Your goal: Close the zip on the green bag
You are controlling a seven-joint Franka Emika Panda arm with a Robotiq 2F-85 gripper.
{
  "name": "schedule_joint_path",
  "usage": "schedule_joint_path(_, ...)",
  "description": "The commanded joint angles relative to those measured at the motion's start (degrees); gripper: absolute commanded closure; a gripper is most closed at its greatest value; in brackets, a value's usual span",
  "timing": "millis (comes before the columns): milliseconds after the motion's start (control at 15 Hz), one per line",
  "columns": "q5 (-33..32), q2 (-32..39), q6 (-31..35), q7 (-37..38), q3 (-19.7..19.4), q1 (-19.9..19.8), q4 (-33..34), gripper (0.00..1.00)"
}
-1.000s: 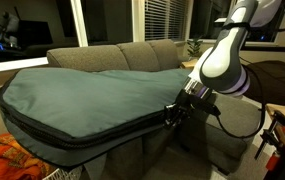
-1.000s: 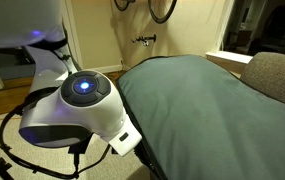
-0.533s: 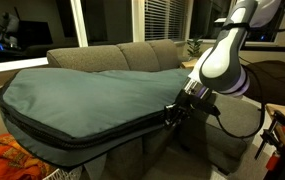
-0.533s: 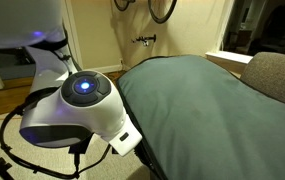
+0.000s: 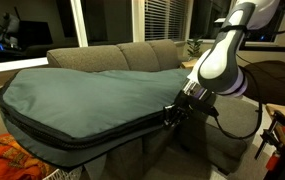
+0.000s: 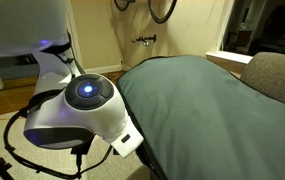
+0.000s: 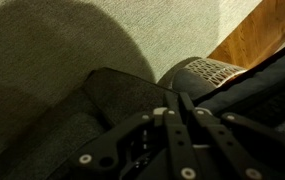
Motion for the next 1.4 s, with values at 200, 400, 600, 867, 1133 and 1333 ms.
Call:
schedule_joint_path(200,0.4,1.0,0.0,1.9,-2.8,2.6,3.5,0.94)
schedule_joint_path(400,0.7,1.2,-1.0,2.1,-3.5,3.8,5.5,0.94)
schedule_joint_path(600,1.1,1.4,-2.4,2.4,-4.0,4.7,7.5,0.94)
schedule_joint_path(867,1.8,1.6,-5.0,2.6,-4.2,5.4,10.0,0.94)
schedule_joint_path(1133,3.1,1.9,-7.4,2.0,-4.3,5.6,12.0,0.94)
schedule_joint_path(1333,3.5,1.9,-5.9,1.6,-4.1,4.6,9.7,0.94)
